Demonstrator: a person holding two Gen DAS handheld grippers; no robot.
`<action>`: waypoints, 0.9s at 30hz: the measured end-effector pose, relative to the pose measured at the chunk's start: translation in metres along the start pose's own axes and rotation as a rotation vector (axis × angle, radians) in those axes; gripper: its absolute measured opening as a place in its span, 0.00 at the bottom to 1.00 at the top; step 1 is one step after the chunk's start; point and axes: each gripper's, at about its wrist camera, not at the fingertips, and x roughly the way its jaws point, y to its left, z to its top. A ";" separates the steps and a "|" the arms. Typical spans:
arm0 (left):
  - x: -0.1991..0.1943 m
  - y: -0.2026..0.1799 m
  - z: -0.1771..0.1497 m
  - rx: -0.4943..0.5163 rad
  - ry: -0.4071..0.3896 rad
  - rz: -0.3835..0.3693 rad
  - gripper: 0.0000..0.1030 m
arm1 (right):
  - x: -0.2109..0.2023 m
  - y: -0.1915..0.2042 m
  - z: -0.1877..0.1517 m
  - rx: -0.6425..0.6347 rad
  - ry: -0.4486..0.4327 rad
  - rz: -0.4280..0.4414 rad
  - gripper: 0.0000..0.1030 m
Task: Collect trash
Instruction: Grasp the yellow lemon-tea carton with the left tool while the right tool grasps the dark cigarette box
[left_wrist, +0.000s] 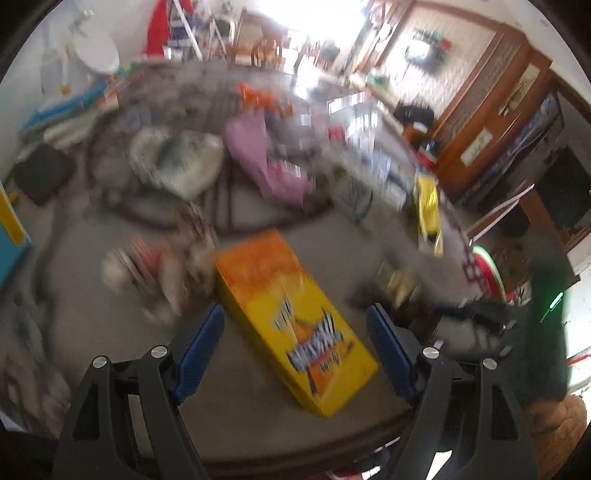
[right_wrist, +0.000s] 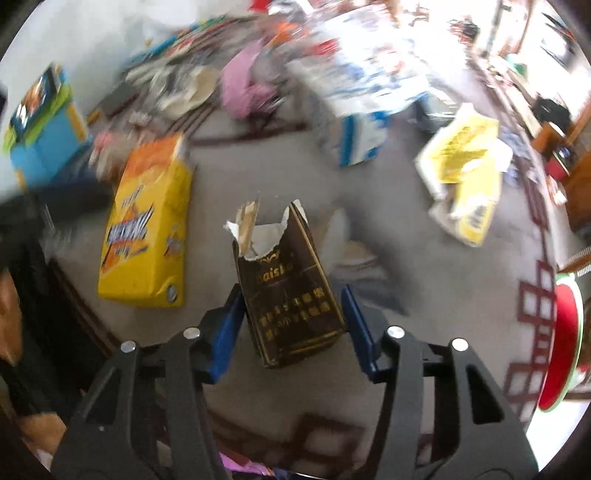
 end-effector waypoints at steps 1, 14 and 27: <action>0.005 -0.002 -0.001 -0.003 0.012 0.001 0.73 | -0.007 -0.010 0.001 0.045 -0.032 0.002 0.50; 0.041 -0.017 0.000 0.025 0.050 0.161 0.71 | -0.030 -0.036 -0.001 0.124 -0.150 -0.025 0.50; 0.004 -0.043 0.014 0.135 -0.124 0.157 0.64 | -0.036 -0.041 0.001 0.152 -0.195 -0.017 0.50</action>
